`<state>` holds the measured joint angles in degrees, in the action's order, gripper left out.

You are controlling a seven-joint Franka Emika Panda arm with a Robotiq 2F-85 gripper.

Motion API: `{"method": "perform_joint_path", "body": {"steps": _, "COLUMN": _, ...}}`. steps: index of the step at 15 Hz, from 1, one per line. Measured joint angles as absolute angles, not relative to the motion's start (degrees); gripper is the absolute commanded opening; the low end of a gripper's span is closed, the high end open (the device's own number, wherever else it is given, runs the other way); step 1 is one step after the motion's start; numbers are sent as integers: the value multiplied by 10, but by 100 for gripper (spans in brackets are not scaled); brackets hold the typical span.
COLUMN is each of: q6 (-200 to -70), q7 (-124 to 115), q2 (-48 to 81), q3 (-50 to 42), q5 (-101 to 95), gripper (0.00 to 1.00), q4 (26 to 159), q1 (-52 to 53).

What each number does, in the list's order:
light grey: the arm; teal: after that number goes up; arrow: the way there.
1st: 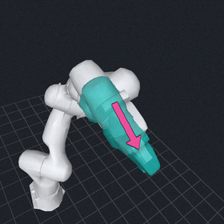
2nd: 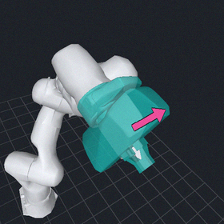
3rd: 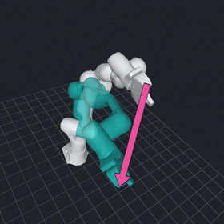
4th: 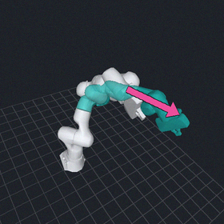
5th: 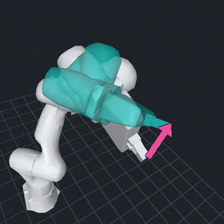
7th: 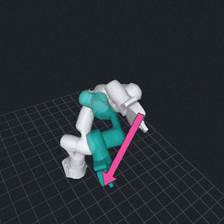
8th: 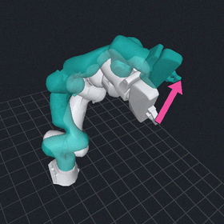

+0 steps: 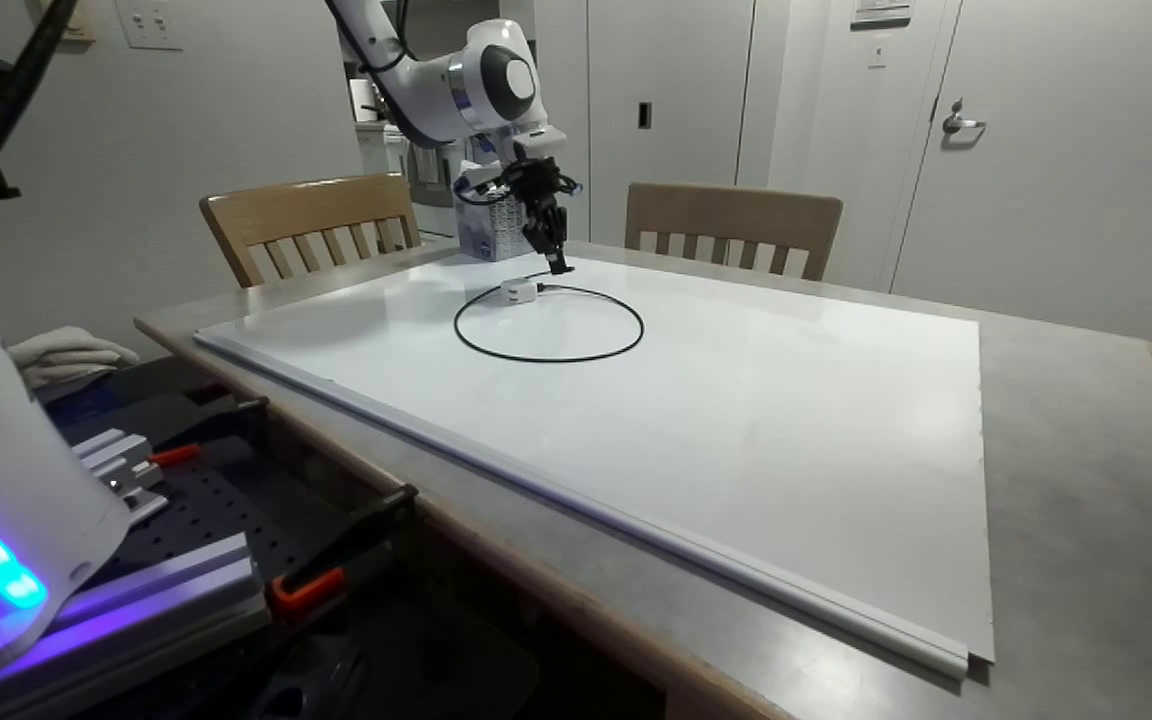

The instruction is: Put the charger in a circle

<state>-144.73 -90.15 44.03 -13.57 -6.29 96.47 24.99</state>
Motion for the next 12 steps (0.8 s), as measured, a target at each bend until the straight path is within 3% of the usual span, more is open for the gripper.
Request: {"method": "perform_joint_path", "body": {"steps": 12, "q6": -1368, "q7": -1163, "q2": 439, "q3": -156, "q5": -125, "gripper": 2, "q4": 995, "q1": 245}}
